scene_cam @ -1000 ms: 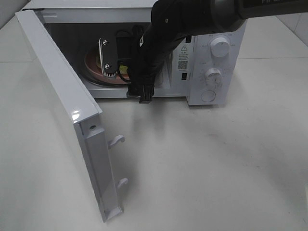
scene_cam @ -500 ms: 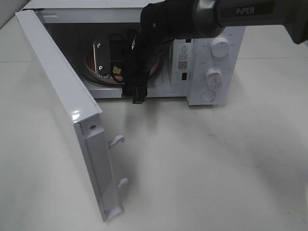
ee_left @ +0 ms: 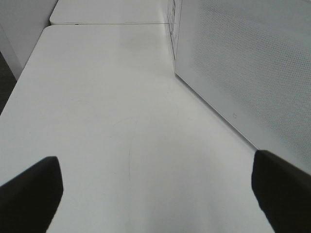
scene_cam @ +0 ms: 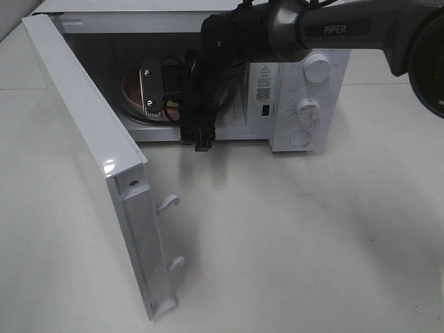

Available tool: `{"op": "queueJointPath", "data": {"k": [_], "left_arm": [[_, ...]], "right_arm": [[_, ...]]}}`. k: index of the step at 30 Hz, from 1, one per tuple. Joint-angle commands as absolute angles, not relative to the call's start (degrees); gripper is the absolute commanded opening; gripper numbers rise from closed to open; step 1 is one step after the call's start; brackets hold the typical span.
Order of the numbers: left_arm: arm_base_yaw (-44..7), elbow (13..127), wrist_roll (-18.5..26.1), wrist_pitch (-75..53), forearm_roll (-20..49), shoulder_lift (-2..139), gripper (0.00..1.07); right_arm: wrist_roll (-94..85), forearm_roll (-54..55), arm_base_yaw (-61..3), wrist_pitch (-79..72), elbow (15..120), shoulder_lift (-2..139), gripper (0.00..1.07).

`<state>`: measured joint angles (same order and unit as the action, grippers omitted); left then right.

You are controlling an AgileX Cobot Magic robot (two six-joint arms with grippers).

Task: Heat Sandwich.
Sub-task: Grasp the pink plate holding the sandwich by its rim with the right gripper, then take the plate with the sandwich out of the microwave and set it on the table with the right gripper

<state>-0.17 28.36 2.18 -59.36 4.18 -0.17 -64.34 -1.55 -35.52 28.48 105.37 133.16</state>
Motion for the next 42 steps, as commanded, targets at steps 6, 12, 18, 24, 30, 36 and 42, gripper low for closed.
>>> {"op": "queueJointPath", "data": {"k": [6, 12, 18, 24, 30, 36, 42], "left_arm": [[-0.23, 28.25, 2.35, -58.90, 4.07, -1.43, 1.01], [-0.23, 28.25, 2.35, -58.90, 4.07, -1.43, 1.01], [-0.23, 28.25, 2.35, -58.90, 4.07, -1.43, 1.01], [-0.23, 28.25, 2.35, -58.90, 4.07, -1.43, 1.01], [-0.23, 28.25, 2.35, -58.90, 4.07, -1.43, 1.01], [-0.23, 28.25, 2.35, -58.90, 4.07, -1.43, 1.01], [-0.23, 28.25, 2.35, -58.90, 4.07, -1.43, 1.01]], "right_arm": [[-61.08, -1.32, -34.72, 29.16, 106.11, 134.65, 0.62], [-61.08, -1.60, -34.21, 31.00, 106.11, 134.65, 0.12], [-61.76, -1.49, -34.21, 32.20, 106.11, 134.65, 0.00], [-63.08, -1.49, -34.21, 32.43, 106.11, 134.65, 0.00], [-66.29, -1.49, -34.21, 33.58, 106.11, 133.79, 0.00], [-67.72, -1.26, -34.21, 35.18, 106.11, 132.12, 0.00], [-70.82, -1.09, -34.26, 36.84, 105.20, 130.92, 0.00]]}}
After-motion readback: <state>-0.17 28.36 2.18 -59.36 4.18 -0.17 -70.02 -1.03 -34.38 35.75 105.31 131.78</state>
